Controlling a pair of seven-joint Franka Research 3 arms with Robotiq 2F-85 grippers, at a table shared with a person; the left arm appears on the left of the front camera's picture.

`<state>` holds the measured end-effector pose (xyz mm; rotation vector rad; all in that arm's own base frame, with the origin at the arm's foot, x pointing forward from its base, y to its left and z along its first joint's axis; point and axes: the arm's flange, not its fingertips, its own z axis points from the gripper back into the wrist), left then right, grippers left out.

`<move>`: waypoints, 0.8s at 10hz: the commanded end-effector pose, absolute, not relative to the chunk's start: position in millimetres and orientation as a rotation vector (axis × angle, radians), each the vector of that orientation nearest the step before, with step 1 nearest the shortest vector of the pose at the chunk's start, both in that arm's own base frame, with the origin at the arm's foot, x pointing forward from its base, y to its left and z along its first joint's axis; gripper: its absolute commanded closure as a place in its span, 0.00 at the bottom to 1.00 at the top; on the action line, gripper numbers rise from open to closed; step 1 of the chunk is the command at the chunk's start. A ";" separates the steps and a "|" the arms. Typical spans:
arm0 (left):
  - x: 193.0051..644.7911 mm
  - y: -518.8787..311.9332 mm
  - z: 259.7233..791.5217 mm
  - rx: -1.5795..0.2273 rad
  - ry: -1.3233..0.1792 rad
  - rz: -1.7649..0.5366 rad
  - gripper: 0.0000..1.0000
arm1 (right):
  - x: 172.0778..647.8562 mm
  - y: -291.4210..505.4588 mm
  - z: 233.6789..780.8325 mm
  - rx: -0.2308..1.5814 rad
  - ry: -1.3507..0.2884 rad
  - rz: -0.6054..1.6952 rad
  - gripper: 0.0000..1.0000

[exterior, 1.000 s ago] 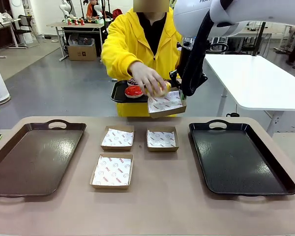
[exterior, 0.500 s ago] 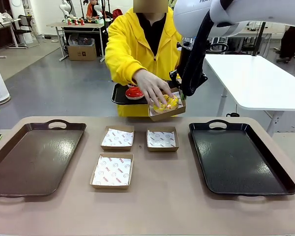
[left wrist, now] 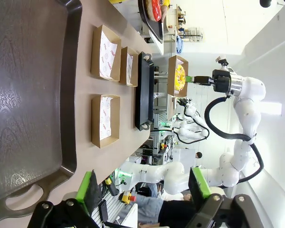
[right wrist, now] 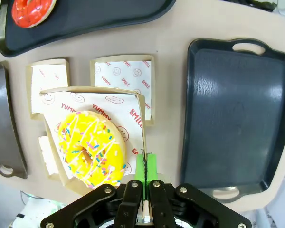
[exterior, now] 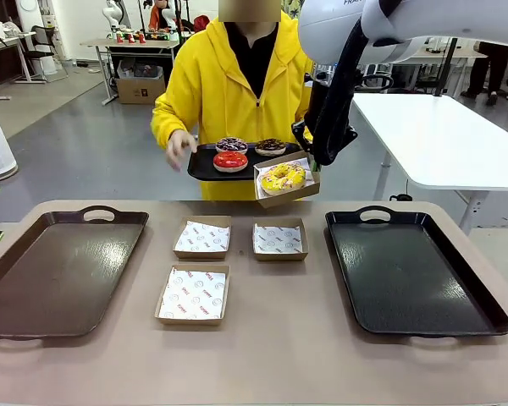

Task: Individually package the donuts and arrange them on the tray.
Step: Place the picked Paper togo box on the Handle tray while simultaneously picking up another Paper togo box from the table with the other hand.

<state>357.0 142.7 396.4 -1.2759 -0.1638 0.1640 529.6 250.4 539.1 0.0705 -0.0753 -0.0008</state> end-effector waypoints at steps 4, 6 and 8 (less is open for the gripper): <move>348.3 106.7 425.6 -1.105 -0.146 0.097 0.00 | 513.4 225.1 547.3 0.026 -0.032 0.097 0.99; 353.2 66.5 460.7 -0.936 -0.072 0.064 0.00 | 485.2 178.2 551.3 0.047 0.034 0.109 0.99; 368.6 19.1 494.1 -0.773 -0.010 0.021 0.00 | 458.3 135.6 554.8 0.065 -0.006 0.084 0.99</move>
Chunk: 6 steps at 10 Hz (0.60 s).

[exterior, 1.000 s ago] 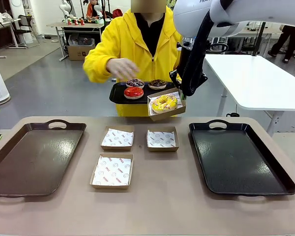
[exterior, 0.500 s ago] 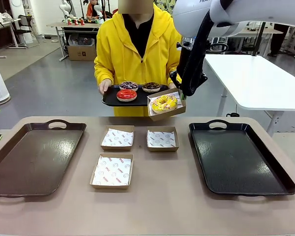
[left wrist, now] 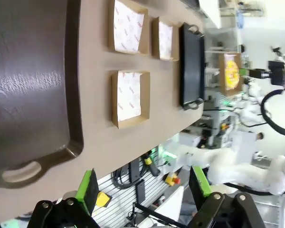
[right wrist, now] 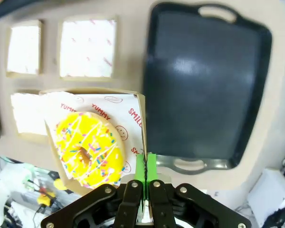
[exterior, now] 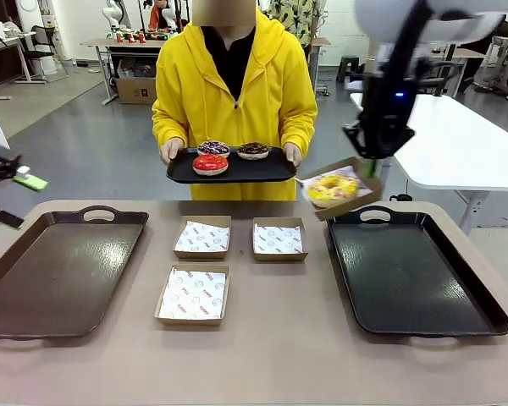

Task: Individually package the donuts and arrange them on the tray.
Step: Place the picked Paper togo box on the Handle tray while simultaneously picking up another Paper togo box from the table with the other hand.

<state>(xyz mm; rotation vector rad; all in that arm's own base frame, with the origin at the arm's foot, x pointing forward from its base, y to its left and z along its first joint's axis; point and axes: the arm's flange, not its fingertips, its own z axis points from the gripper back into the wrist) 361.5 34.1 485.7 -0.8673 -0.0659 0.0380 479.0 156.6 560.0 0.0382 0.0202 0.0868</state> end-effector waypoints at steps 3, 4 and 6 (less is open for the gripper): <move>388.6 -55.3 513.5 -0.499 0.018 -0.006 0.00 | 430.4 72.7 543.9 0.072 -0.053 0.021 0.99; 396.5 -77.9 513.8 -0.437 0.011 -0.003 0.00 | 426.5 60.9 536.0 0.043 -0.058 0.016 0.99; 405.9 -120.8 504.3 -0.311 -0.001 -0.012 0.00 | 423.5 44.4 512.3 0.023 -0.037 0.017 0.99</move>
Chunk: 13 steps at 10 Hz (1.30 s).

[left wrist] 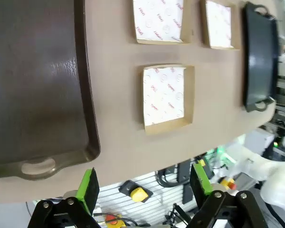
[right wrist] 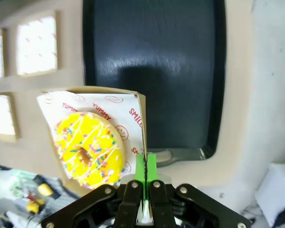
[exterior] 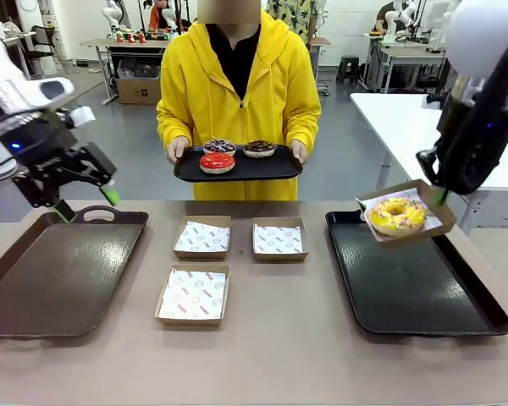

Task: Individually package the donuts and arrange them on the tray.
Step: Place the picked Paper togo box on the Handle tray while simultaneously picking up another Paper togo box from the table with the other hand.

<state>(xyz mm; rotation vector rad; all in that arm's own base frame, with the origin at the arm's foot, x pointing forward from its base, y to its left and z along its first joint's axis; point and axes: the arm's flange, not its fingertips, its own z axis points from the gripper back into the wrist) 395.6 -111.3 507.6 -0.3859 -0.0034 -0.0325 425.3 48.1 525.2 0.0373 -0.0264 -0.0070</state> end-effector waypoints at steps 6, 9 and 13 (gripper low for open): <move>421.9 -216.3 427.5 -0.023 -0.138 0.006 0.00 | 423.9 37.9 479.5 0.015 0.025 -0.019 0.99; 408.6 -248.0 394.8 0.024 -0.139 0.011 0.00 | 423.9 37.9 479.5 0.015 0.025 -0.019 0.99; 403.5 -250.6 386.9 -0.001 -0.097 -0.007 0.00 | 423.9 37.9 479.5 0.015 0.025 -0.019 0.99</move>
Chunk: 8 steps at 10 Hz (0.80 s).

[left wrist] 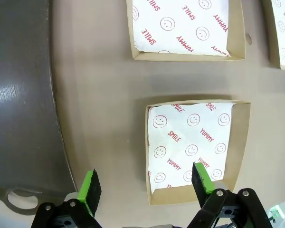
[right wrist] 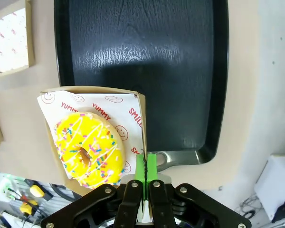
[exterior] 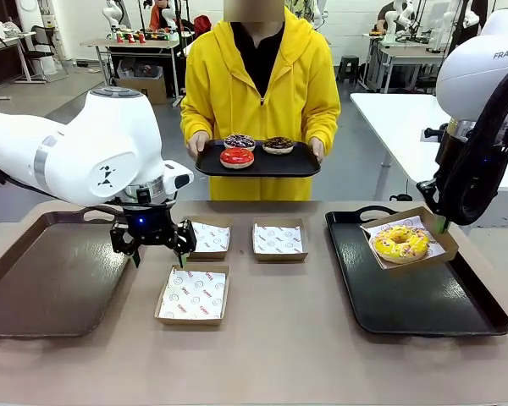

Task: Individually package the donuts and arrange them on the tray.
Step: Place the picked Paper togo box on the Handle tray while simultaneously picking up another Paper togo box from the table with the other hand.

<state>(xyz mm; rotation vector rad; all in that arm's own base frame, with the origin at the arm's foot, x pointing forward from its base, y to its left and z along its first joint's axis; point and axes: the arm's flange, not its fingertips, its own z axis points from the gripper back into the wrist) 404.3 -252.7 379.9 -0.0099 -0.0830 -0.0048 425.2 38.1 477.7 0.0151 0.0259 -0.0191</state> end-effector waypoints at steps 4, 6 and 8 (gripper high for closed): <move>403.5 -250.6 386.9 -0.001 -0.097 -0.007 0.00 | 423.9 37.9 479.5 0.015 0.025 -0.019 0.99; 403.5 -250.6 386.9 -0.001 -0.097 -0.007 0.00 | 423.9 37.9 479.5 0.015 0.025 -0.019 0.99; 393.3 -249.1 375.9 -0.022 -0.090 0.016 0.00 | 427.2 37.9 465.3 0.021 0.034 -0.031 0.99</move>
